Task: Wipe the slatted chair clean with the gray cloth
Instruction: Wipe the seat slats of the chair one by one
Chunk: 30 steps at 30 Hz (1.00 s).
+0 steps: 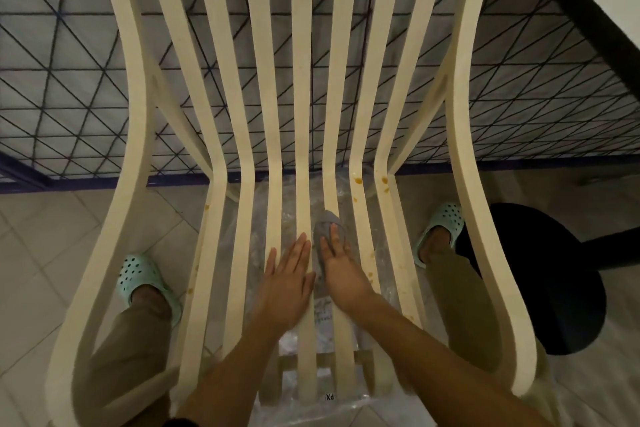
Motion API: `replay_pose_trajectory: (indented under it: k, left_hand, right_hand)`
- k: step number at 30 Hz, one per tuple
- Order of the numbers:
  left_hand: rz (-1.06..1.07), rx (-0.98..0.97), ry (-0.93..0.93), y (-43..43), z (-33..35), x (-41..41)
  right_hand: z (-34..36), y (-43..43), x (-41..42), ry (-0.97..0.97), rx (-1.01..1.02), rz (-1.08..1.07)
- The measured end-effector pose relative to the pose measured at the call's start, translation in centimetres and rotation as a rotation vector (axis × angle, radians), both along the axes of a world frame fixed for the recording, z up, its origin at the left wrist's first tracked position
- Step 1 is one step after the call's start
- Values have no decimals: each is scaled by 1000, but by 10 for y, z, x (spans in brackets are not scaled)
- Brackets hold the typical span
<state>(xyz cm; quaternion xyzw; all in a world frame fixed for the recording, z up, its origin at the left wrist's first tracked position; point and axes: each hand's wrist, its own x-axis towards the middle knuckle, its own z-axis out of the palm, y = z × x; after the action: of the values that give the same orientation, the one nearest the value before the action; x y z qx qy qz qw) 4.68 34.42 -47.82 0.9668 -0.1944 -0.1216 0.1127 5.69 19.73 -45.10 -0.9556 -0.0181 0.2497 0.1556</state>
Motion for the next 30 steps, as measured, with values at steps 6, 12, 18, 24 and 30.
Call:
replay_pose_trajectory:
  k: [6,12,18,24,30]
  left_hand:
    - [-1,-40,9,4,-3,1]
    - [-5,-22,17,4,-7,2]
    - [-10,-14,32,2,-1,1]
    - [-8,7,28,1,2,0]
    - [102,15,26,-16,9,-29]
  right_hand:
    - [-10,-6,70,-20,-32,-6]
    - [-16,-11,122,-34,20,-45]
    - [-7,-10,109,-27,-21,-43]
    - [-2,-2,56,27,-37,-28]
    - [2,8,-2,44,-72,-16]
